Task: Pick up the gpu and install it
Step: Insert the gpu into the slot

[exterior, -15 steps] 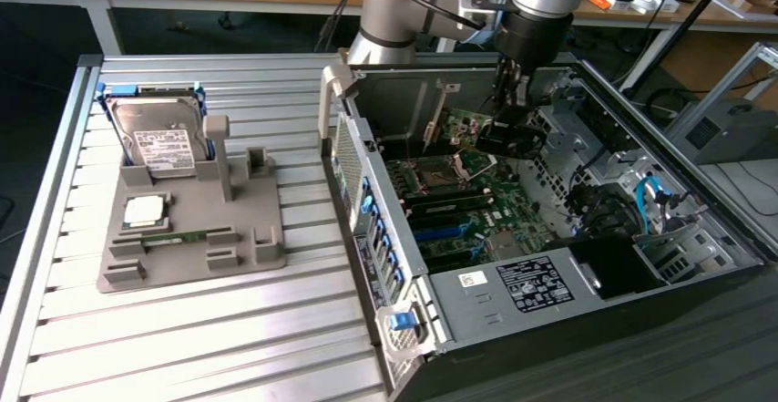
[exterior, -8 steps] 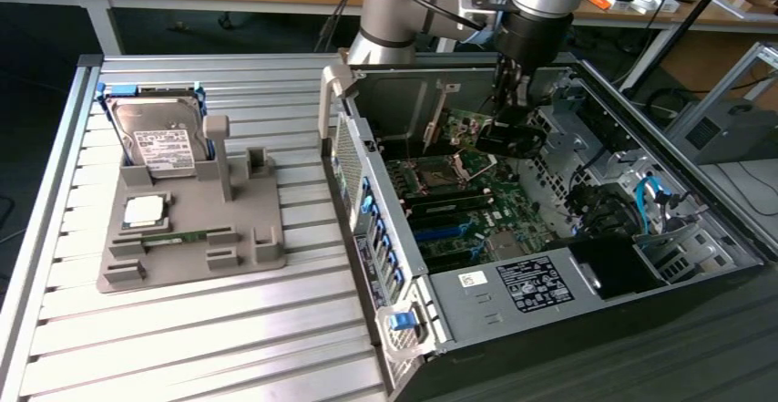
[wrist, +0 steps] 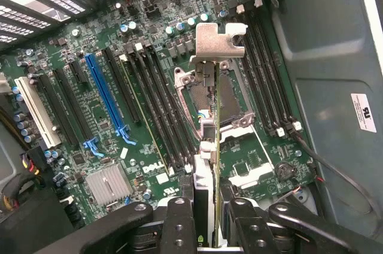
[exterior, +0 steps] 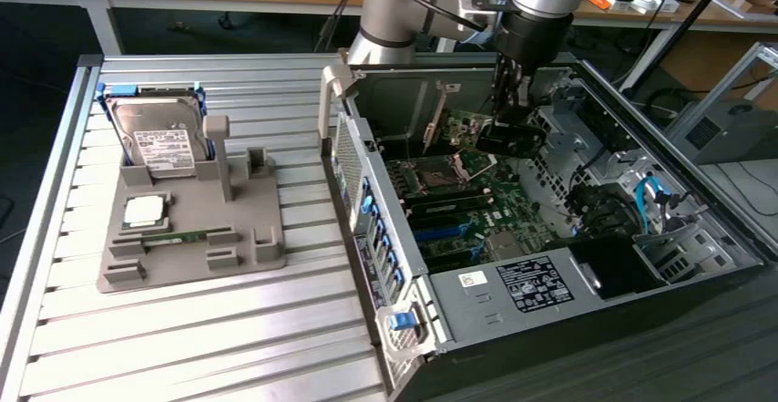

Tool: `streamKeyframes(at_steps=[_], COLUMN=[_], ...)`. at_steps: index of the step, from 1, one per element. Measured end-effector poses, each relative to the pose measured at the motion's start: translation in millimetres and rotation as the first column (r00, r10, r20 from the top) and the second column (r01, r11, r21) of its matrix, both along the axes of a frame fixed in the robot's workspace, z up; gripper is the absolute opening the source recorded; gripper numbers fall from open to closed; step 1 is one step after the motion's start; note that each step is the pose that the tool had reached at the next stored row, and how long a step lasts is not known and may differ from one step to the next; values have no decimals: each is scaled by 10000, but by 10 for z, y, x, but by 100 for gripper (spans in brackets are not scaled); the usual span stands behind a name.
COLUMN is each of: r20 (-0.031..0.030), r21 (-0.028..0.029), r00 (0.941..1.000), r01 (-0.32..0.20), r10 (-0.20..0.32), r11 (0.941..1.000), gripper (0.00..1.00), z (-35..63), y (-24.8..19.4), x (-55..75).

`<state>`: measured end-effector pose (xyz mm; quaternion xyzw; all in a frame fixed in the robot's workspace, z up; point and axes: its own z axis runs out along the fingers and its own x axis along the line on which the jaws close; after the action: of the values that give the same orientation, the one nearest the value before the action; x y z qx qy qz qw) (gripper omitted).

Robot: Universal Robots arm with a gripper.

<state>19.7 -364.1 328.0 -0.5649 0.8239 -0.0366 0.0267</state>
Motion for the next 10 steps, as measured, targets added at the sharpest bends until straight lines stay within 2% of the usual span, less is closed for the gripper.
streamKeyframes(at_steps=[10], r20=[0], r21=[0], r00=[9996], r01=[-293], r10=[293], r11=[9996], gripper=[27], z=[0], y=[0], x=[0])
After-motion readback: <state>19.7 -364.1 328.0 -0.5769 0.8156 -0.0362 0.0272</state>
